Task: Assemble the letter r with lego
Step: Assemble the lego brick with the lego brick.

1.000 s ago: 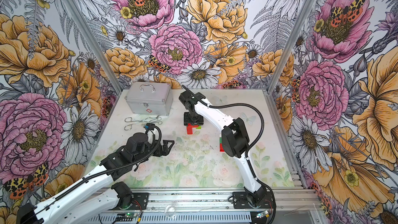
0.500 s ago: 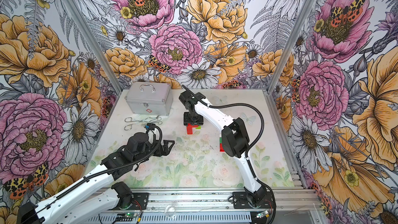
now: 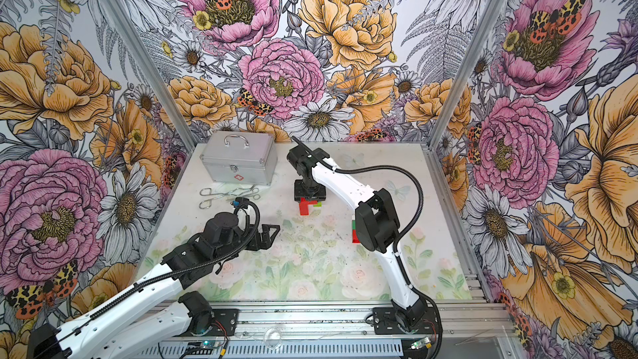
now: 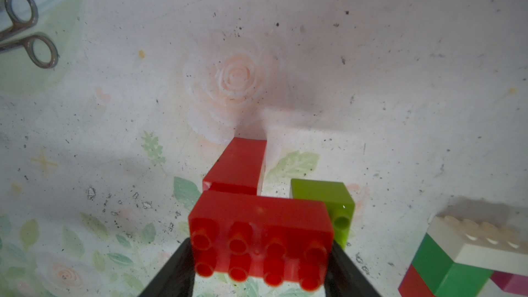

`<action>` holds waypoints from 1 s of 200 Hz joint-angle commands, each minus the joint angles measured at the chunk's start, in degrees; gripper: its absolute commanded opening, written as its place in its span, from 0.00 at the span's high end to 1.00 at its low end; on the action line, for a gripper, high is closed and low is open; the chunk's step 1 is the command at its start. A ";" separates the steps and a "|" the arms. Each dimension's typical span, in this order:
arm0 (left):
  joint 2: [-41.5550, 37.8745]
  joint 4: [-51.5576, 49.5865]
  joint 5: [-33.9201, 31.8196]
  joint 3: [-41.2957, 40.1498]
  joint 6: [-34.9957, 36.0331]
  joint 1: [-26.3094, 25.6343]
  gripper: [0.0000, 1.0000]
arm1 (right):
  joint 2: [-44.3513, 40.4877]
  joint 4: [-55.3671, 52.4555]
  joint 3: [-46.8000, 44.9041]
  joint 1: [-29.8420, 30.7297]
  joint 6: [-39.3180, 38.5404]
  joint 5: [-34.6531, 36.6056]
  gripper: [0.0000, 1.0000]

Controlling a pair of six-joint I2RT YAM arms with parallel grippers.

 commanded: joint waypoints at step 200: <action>-0.80 2.06 0.87 0.52 -0.16 0.40 0.01 | 3.24 -1.27 0.25 -0.01 -0.49 -0.35 0.69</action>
